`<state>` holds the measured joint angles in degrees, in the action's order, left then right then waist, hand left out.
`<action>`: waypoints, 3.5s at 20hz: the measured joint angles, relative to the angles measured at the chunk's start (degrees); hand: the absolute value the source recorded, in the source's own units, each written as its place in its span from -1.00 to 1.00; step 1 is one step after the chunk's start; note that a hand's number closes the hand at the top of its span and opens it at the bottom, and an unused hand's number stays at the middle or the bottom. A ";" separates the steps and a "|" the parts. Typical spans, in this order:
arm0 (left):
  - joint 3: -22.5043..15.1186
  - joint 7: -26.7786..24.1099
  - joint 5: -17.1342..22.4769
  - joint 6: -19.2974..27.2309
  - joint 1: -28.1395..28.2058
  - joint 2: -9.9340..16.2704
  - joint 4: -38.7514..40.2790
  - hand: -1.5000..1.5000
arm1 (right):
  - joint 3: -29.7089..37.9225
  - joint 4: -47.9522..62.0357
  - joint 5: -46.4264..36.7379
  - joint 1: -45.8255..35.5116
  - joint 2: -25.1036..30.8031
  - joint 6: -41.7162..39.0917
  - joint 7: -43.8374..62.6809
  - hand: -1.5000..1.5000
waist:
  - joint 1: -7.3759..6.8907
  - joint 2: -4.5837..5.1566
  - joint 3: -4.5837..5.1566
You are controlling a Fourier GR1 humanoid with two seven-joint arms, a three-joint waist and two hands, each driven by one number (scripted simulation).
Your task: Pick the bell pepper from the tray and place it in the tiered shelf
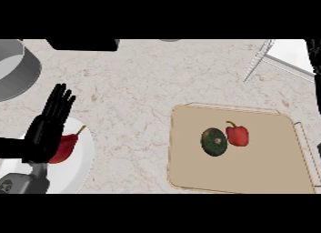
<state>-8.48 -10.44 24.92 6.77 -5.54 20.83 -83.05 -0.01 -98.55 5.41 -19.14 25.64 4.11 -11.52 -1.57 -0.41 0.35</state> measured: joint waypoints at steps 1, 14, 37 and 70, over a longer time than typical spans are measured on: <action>0.02 0.26 -0.74 0.55 0.30 -0.04 -0.69 0.00 | 0.49 -0.43 0.51 0.53 0.00 -0.47 0.65 -1.00 | 0.33 0.06 -0.07; -6.39 4.88 -11.30 4.99 -3.16 1.18 0.61 0.00 | 11.47 17.06 -0.76 11.81 -6.78 16.31 2.00 -1.00 | 3.22 1.46 -0.71; -7.94 10.08 -17.64 5.98 -6.18 -3.03 2.07 0.00 | 2.03 -1.01 -11.10 23.50 0.81 7.11 16.08 -1.00 | 1.99 0.22 -0.18; -0.21 11.44 -25.29 -1.33 -4.23 -9.04 0.41 0.00 | -16.54 -18.93 -46.72 15.94 -9.39 -10.93 60.55 -1.00 | 1.55 0.38 -0.35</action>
<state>-8.69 1.00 -0.37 5.44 -9.77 11.78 -82.64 -16.55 -117.49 -41.31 -3.20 16.25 -6.82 49.03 -0.02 -0.03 0.00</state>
